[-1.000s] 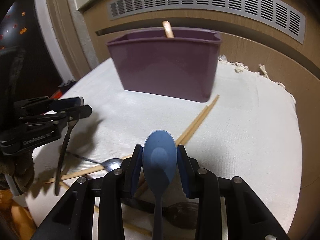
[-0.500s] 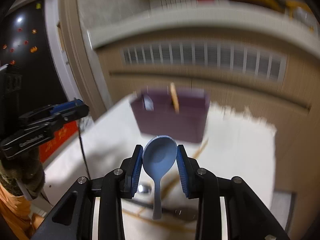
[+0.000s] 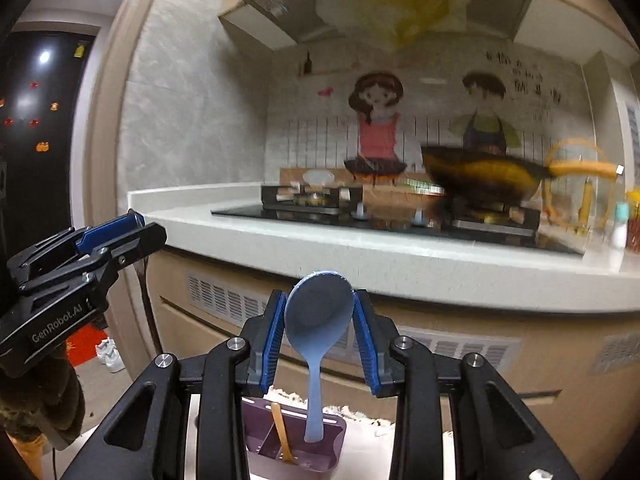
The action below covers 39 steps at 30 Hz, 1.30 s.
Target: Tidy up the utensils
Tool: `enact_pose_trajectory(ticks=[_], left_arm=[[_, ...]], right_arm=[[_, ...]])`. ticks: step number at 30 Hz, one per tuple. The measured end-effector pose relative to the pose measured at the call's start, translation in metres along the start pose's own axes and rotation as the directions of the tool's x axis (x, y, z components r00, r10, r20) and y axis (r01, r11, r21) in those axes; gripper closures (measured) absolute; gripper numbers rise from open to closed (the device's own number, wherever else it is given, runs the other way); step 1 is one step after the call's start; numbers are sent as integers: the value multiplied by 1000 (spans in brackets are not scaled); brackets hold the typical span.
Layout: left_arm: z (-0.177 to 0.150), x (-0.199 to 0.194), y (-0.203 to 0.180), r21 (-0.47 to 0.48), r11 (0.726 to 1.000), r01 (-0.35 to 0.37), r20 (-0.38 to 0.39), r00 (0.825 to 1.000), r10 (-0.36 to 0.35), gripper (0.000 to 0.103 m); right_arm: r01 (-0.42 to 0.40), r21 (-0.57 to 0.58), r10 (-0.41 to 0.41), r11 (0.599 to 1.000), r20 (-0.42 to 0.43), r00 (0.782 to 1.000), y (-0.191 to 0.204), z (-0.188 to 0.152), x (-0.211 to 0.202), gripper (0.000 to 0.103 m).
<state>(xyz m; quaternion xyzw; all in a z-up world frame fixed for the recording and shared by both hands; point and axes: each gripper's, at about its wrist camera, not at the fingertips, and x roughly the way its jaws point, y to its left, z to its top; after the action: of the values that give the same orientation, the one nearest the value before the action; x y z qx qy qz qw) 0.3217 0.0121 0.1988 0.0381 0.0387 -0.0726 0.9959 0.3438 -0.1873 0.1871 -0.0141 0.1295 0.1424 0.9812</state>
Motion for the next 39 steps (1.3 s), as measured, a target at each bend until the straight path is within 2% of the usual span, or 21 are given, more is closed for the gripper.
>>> enact_pose_trajectory(ticks=[5,8,11,15,16,18,22,25,27,29,31,32,35,36,37,38,39], left_arm=[[-47,48,5,-36,999,-7,-89,996,4,68],[-71,72,4,-41,999,-5,-146,989,-1,68],[-99,95,1,-53,999,11,-232,972,-23,68],[-135,117,-5,-84,995,52,-364,928,-79,67],[-142,119,-6,-87,994,58,-385,919,-88,66],[-155,119,-8,-87,994,73,-418,903,-103,65],[-164,104,-5,-75,994,79,-438,893,-104,59],[-171,75,2,-71,993,98,-459,880,-120,49],[-181,52,5,-59,992,107,-481,868,-122,47],[-190,31,8,-54,990,127,-511,848,-137,47],[-204,7,9,-46,988,149,-549,822,-150,47],[-212,-7,9,-44,986,160,-574,804,-156,47],[-234,-42,11,-65,980,186,-642,744,-183,47],[-244,-56,10,-78,979,186,-674,714,-189,47],[-249,-63,9,-88,978,188,-692,695,-196,47],[-258,-75,6,-108,976,189,-721,661,-208,47],[-262,-83,5,-124,974,188,-740,637,-217,47]], right_arm=[[8,-1,-8,1000,-93,996,-7,-42,48,71],[1,17,1,1000,-168,986,-12,-66,78,71],[-14,43,25,999,-248,968,-15,-89,99,71],[-47,41,58,998,-340,939,-14,-113,115,69],[-50,35,60,998,-358,932,-13,-118,117,67],[-45,19,49,999,-374,926,-10,-125,117,54],[-31,-8,25,999,-376,926,-8,-133,103,45],[-23,-15,16,1000,-375,927,-10,-137,82,33],[-26,-41,8,999,-378,926,-7,-142,65,20],[-34,-77,1,996,-394,919,-1,-150,49,14],[-52,-111,1,992,-419,908,8,-160,35,13],[-61,-122,3,991,-429,903,11,-163,31,13],[-109,-168,18,980,-467,884,25,-185,4,10],[-119,-183,18,976,-475,880,33,-193,-2,9],[-126,-194,17,973,-482,876,40,-199,-7,9],[-133,-203,16,970,-490,871,47,-204,-10,9],[-139,-212,14,967,-501,866,53,-212,-16,9]])
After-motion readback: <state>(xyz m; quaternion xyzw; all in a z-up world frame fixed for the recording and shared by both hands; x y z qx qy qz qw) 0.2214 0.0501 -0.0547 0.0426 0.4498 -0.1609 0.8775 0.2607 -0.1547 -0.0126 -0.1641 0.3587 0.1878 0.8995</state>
